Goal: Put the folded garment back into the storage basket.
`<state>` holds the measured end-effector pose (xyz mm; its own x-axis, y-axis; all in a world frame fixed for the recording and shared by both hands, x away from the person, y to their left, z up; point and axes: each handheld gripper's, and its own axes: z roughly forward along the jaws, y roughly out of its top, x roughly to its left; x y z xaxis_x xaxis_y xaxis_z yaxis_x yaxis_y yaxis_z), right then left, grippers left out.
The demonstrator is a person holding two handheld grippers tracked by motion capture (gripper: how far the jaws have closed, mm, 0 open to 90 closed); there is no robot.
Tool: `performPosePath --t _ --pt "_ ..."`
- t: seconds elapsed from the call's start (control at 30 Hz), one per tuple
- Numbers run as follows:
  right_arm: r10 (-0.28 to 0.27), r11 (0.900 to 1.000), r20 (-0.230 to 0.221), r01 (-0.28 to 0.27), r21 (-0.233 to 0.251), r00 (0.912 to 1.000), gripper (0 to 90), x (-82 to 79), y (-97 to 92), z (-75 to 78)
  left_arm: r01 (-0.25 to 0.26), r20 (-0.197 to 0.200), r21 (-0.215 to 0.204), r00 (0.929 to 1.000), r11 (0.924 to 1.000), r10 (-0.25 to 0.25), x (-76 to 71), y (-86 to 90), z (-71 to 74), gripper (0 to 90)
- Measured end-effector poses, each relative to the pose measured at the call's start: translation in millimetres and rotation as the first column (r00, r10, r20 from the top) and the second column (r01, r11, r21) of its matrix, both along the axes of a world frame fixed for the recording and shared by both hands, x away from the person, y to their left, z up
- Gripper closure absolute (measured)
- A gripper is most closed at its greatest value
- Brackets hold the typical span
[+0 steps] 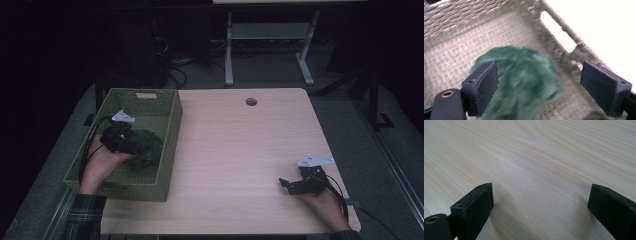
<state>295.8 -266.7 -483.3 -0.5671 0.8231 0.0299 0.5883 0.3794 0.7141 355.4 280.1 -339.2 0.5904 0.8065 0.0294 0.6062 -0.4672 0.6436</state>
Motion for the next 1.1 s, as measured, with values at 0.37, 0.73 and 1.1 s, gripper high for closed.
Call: performPosePath --t 0.37,0.73,1.1 --pt "0.000 1.0000 0.000 0.000 0.000 1.0000 6.0 0.0 0.0 0.0 0.101 0.037 -0.067 0.9944 0.9926 -0.099 -10.7 -58.4 6.1 14.1" --pt "0.000 1.0000 0.000 0.000 0.000 1.0000 6.0 0.1 0.0 0.0 0.205 0.058 -0.101 0.9780 0.9735 -0.200 -24.0 -119.1 -6.1 14.1" --pt "0.000 1.0000 0.000 0.000 0.000 1.0000 6.0 0.0 0.0 0.0 0.286 0.063 -0.085 0.9576 0.9545 -0.281 -37.1 -170.1 -44.1 13.8"
